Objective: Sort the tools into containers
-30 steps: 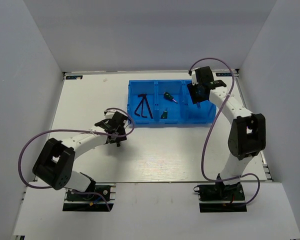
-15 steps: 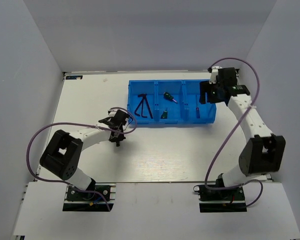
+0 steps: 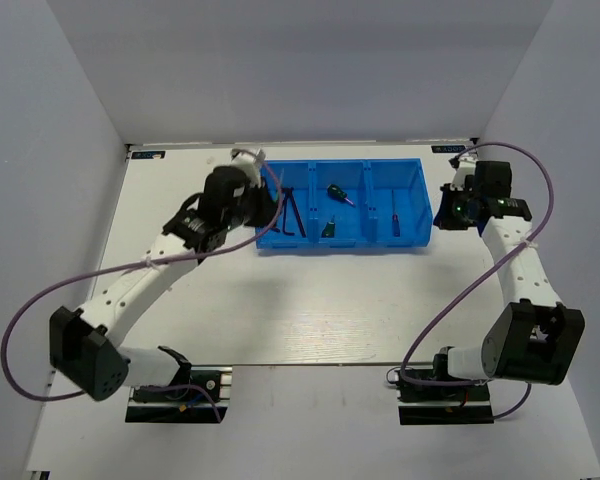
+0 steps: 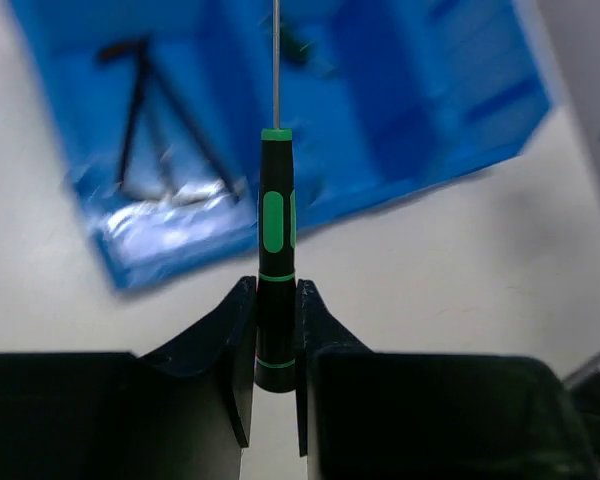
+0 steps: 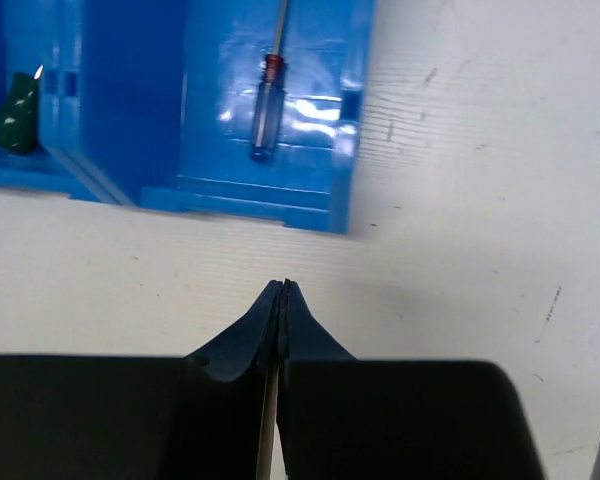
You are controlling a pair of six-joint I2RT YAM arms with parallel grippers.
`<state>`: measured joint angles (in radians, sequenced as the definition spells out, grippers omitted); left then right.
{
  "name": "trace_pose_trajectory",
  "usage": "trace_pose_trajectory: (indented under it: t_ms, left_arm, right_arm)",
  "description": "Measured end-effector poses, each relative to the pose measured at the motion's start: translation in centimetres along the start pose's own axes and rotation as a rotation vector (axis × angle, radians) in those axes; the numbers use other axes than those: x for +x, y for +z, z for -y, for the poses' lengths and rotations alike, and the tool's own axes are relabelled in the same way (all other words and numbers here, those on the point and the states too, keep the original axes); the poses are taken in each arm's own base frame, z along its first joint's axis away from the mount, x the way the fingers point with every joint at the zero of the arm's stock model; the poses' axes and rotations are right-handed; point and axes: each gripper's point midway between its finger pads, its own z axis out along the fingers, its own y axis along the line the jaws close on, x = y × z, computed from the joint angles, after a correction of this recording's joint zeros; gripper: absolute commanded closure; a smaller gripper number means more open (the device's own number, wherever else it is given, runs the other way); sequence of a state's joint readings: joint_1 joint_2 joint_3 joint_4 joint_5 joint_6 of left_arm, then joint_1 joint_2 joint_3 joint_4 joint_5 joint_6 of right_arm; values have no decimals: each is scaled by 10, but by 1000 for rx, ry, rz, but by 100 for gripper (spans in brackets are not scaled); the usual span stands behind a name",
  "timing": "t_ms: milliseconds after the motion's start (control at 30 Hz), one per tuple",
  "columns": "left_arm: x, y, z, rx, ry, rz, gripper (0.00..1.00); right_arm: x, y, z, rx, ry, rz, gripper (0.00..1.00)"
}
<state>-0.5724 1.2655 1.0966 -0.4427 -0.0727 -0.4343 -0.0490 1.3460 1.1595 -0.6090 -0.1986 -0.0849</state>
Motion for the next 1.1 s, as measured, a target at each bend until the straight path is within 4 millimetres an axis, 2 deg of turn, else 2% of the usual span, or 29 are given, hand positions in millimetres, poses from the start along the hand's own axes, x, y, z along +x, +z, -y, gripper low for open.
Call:
trace_pose_trajectory:
  t_ms: [33, 67, 133, 200, 267, 367, 467, 567, 700, 733, 800, 833, 1000, 1067, 1100]
  left_arm:
    - [-18, 0, 18, 74, 19, 25, 100]
    - [-33, 7, 37, 148, 39, 43, 100]
    - [-55, 25, 73, 286, 79, 50, 100]
    - [-60, 61, 106, 399, 116, 21, 100]
    - [-51, 104, 139, 502, 146, -36, 100]
    - [-19, 160, 174, 608, 164, -137, 100]
    - [15, 191, 197, 686, 156, -222, 100]
    - [37, 201, 215, 748, 129, -275, 100]
    - [39, 194, 236, 790, 98, -282, 99]
    - [36, 192, 242, 799, 93, -275, 90]
    - [29, 189, 250, 801, 83, -254, 80]
    - [26, 190, 252, 793, 77, -244, 65]
    - [16, 199, 252, 717, 38, -202, 52]
    - [14, 206, 249, 680, 18, -195, 41]
    - [14, 210, 248, 667, 14, -190, 41]
  right_arm:
    - [1, -1, 6, 9, 15, 1, 88]
    - [2, -1, 9, 14, 32, 0, 81]
    - [7, -2, 16, 26, 60, -8, 74]
    - [13, -2, 19, 29, 78, -15, 72]
    - [20, -4, 22, 37, 97, -21, 72]
    - [30, -11, 24, 48, 114, -18, 72]
    - [37, -17, 25, 53, 125, -8, 72]
    - [48, -20, 23, 49, 139, -10, 72]
    - [64, -19, 18, 32, 172, -32, 72]
    - [68, -18, 17, 28, 177, -37, 70]
    - [73, -18, 15, 20, 195, -44, 69]
    - [75, -18, 14, 17, 203, -46, 69]
    - [80, -21, 9, 4, 215, -42, 68]
    - [79, -22, 7, -2, 216, -35, 68]
    - [79, -22, 7, -4, 217, -33, 68]
